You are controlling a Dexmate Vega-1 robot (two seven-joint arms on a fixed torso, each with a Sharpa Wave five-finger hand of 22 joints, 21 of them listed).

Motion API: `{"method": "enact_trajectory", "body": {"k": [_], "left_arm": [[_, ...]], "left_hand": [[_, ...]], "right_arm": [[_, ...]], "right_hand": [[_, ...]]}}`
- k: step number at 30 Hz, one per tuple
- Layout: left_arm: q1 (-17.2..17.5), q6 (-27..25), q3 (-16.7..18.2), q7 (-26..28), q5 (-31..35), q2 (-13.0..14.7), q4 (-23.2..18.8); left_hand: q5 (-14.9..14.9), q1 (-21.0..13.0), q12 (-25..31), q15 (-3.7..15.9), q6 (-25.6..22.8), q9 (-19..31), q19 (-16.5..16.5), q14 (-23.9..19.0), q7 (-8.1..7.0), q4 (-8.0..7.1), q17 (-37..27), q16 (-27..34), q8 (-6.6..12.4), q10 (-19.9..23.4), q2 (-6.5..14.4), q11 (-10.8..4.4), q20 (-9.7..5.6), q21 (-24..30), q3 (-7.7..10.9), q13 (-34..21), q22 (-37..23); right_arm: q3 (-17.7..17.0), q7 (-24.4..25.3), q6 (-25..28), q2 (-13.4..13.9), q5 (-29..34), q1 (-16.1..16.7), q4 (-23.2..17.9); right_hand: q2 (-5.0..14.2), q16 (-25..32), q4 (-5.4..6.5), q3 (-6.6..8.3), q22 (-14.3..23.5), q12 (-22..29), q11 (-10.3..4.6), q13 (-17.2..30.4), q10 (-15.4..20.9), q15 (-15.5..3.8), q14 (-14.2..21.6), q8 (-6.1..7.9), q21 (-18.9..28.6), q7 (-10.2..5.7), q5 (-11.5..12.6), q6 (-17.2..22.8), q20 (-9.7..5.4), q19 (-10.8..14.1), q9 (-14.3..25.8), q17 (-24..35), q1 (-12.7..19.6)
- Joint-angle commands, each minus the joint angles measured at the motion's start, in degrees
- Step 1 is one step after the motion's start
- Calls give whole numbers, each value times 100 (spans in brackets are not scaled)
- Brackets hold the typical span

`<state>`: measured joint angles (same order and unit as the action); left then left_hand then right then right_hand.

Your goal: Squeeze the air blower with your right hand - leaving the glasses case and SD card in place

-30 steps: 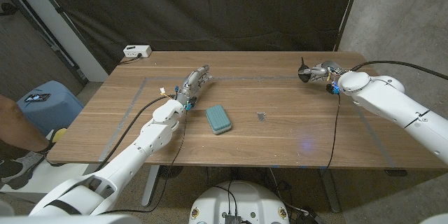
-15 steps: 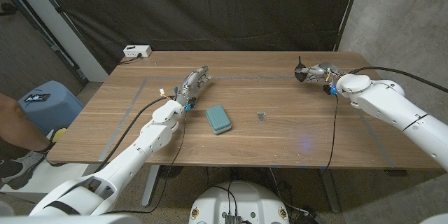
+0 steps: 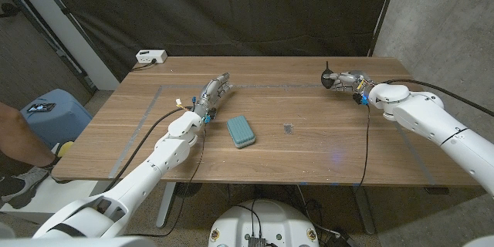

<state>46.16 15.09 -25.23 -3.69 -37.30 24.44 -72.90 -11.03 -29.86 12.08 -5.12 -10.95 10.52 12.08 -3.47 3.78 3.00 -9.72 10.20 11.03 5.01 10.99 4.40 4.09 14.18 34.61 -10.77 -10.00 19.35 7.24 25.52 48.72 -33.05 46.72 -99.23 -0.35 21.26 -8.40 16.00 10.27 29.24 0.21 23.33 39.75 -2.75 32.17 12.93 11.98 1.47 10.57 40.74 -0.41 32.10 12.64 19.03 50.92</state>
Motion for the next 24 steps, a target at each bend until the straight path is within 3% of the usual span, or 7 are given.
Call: {"method": "enact_trajectory", "body": {"k": [1,24], "left_arm": [[-3,-1,-21,-6,2,-22,12],[-171,26,-69,-148,-1,-122,245]], "left_hand": [[-28,-66,-12,-29,-41,34,52,-18,4,-11,-12,26,-17,73,7,2,-5,-4,-2,-18,-15],[-53,-111,-19,-30,-43,33,54,-21,2,10,-8,22,-19,65,32,8,24,-38,45,-19,-16]], "right_arm": [[-23,-151,-318,-128,-360,-37,274],[-76,-474,-774,-439,-989,-49,657]], "right_hand": [[27,20,1,-1,20,44,-6,14,40,-382,59,-11,40,7,0,30,-2,23,22,8,49],[66,46,-13,-28,25,74,0,2,74,-381,97,-16,49,17,-5,91,-8,40,32,32,115]]}}
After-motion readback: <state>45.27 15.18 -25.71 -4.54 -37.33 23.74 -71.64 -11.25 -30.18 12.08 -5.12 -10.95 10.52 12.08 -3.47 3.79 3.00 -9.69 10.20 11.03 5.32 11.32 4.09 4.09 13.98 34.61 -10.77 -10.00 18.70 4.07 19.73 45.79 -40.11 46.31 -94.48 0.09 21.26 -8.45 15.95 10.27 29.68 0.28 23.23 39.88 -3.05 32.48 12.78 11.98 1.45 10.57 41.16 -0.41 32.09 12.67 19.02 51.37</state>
